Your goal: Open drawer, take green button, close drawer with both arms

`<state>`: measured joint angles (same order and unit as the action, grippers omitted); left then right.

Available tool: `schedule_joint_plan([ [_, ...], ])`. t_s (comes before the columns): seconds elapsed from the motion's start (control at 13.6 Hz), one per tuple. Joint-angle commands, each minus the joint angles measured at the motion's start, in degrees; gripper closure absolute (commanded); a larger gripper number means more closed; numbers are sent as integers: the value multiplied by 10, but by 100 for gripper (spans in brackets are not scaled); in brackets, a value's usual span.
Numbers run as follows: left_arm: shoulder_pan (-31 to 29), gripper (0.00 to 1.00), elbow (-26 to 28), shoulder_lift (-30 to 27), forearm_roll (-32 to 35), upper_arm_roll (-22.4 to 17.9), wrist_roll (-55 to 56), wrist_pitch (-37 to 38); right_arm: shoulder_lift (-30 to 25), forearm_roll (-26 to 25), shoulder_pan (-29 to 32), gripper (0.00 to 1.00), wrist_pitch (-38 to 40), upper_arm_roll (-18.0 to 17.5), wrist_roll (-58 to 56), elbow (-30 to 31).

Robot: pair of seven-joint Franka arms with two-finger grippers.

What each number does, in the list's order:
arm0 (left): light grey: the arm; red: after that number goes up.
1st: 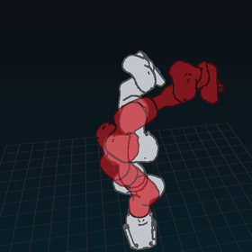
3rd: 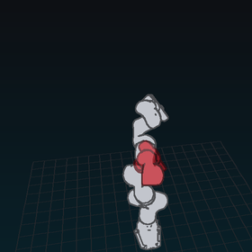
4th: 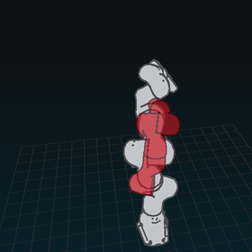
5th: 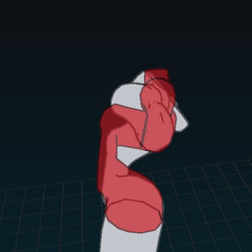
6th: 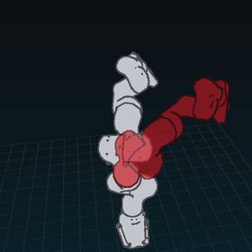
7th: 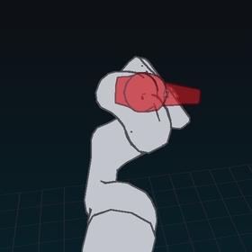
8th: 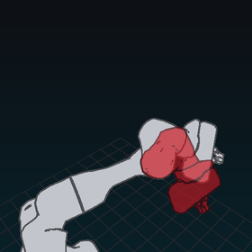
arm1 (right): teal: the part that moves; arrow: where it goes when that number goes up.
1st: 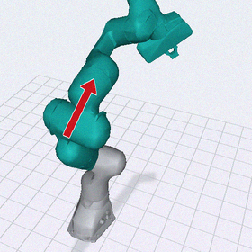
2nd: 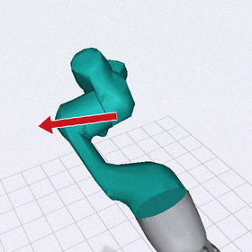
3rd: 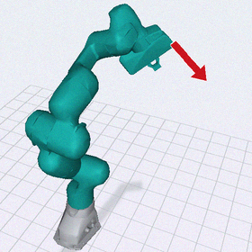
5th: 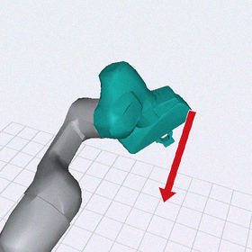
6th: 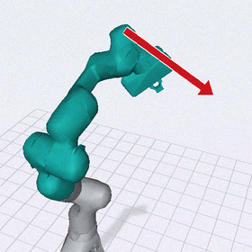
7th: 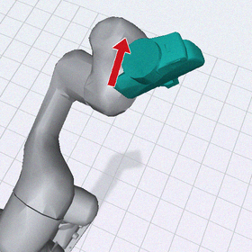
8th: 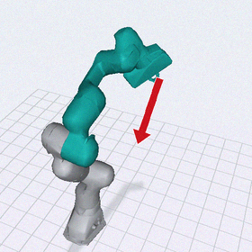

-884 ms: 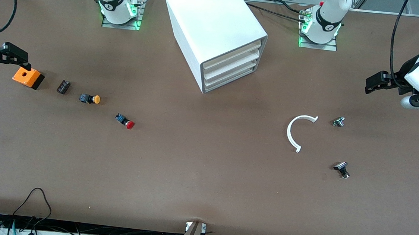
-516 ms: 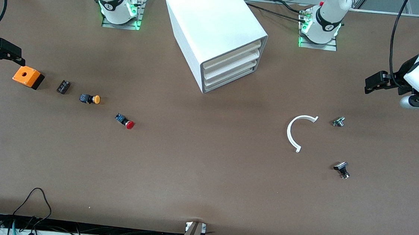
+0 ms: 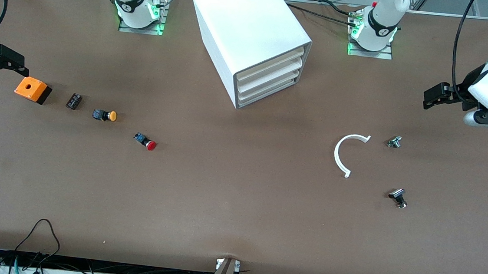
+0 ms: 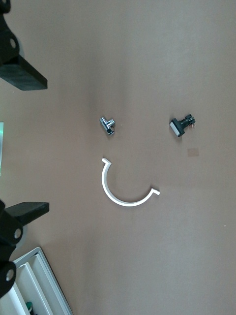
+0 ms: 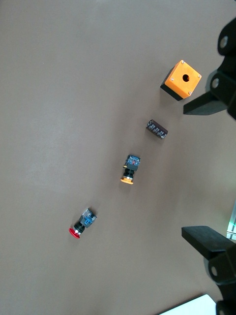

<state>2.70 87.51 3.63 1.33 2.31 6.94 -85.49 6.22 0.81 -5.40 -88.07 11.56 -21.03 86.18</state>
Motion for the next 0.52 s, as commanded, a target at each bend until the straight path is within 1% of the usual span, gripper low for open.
schedule_joint_plan([
  [0.0,2,0,0,-1,-13,1,-4,-5,-2,2,1,0,12,0,-10,-9],
  [0.15,6,0,-2,1,-4,15,-3,-6,-3,2,1,0,12,0,-10,-9],
  [0.44,3,0,-7,9,-4,11,-3,-6,-3,4,1,0,12,0,-9,-9],
])
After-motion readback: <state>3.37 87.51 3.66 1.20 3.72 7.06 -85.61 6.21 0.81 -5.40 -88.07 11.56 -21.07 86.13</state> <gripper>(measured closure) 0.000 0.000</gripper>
